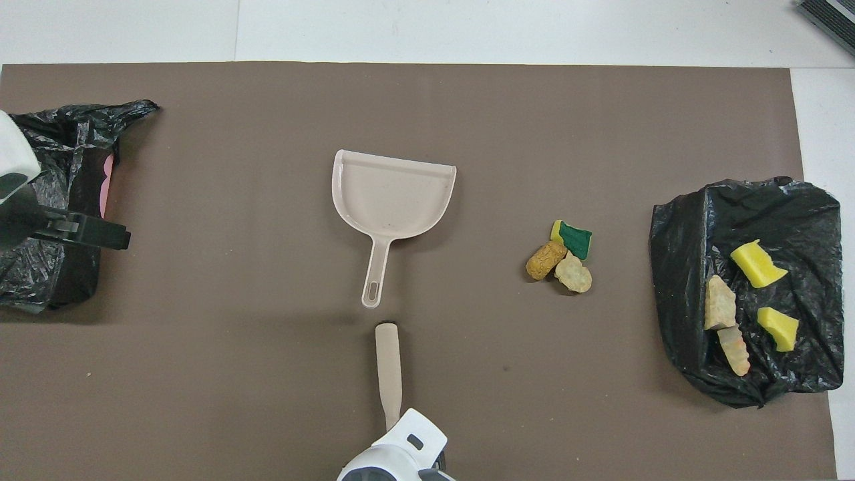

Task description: Sweep and dump trash in bin

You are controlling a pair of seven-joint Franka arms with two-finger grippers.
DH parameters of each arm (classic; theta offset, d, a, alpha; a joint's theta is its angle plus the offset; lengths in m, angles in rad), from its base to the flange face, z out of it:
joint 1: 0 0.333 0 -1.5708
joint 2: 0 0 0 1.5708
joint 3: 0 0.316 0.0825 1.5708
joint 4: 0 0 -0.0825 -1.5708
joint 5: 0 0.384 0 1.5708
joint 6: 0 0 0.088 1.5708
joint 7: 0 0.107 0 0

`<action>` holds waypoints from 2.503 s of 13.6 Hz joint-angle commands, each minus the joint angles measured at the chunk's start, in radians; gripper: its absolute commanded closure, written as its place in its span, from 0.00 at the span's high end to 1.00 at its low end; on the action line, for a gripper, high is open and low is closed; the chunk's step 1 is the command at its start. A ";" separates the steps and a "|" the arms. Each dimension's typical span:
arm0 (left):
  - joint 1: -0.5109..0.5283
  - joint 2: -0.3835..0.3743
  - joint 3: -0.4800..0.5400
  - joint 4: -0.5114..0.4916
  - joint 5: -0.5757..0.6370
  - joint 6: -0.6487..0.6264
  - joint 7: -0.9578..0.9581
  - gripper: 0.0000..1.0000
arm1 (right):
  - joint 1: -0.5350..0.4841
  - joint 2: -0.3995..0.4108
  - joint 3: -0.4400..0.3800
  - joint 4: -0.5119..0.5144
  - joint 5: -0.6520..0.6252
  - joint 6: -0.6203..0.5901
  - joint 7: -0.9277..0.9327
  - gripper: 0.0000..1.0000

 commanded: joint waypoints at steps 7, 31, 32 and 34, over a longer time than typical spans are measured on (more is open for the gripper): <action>-0.070 0.122 0.014 0.100 0.018 0.058 -0.010 1.00 | -0.007 -0.006 -0.005 -0.037 0.027 0.073 -0.014 0.00; -0.524 0.276 0.003 -0.245 -0.005 0.574 -0.410 1.00 | -0.840 -0.173 -0.011 0.028 -0.372 -0.333 -0.672 0.00; -0.524 0.273 0.002 -0.255 -0.005 0.574 -0.410 1.00 | -0.840 -0.147 -0.010 0.028 -0.373 -0.320 -0.674 0.00; -0.516 0.271 0.001 -0.263 -0.015 0.563 -0.399 1.00 | -0.826 -0.134 -0.007 0.017 -0.369 -0.319 -0.661 0.00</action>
